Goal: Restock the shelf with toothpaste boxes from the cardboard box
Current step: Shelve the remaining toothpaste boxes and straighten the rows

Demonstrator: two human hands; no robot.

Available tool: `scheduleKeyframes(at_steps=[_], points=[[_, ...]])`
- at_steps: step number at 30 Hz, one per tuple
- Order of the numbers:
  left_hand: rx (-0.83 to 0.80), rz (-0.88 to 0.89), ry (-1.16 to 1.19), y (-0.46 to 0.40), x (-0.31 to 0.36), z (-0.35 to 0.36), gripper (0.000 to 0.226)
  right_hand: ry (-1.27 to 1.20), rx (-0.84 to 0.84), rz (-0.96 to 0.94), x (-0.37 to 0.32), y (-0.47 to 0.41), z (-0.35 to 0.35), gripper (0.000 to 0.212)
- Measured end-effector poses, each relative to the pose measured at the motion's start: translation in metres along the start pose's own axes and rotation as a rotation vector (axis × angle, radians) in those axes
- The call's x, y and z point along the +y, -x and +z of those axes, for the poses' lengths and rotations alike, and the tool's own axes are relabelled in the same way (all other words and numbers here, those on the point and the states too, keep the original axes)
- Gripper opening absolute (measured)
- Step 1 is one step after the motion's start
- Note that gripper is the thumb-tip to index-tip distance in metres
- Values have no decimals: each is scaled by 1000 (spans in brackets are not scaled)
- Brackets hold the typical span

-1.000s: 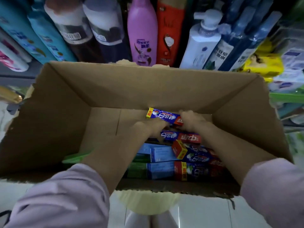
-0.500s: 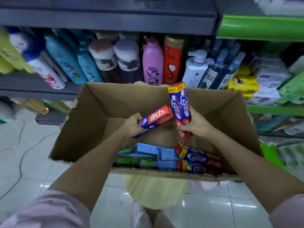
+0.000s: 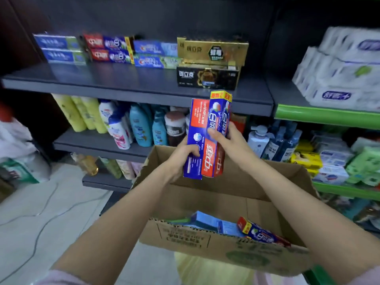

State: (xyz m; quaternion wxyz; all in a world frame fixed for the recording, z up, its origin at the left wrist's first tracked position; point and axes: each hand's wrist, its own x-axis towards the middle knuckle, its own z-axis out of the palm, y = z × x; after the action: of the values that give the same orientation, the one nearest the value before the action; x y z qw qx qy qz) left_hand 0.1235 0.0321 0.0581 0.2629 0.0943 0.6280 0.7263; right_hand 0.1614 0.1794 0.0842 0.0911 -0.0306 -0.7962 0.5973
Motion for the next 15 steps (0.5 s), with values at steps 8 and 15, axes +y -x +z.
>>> scheduleKeyframes(at_steps=[8, 15], points=[[233, 165, -188, 9, 98, -58, 42, -179, 0, 50, -97, -58, 56, 42], [306, 265, -209, -12, 167, -160, 20, -59, 150, -58, -150, -133, 128, 28]])
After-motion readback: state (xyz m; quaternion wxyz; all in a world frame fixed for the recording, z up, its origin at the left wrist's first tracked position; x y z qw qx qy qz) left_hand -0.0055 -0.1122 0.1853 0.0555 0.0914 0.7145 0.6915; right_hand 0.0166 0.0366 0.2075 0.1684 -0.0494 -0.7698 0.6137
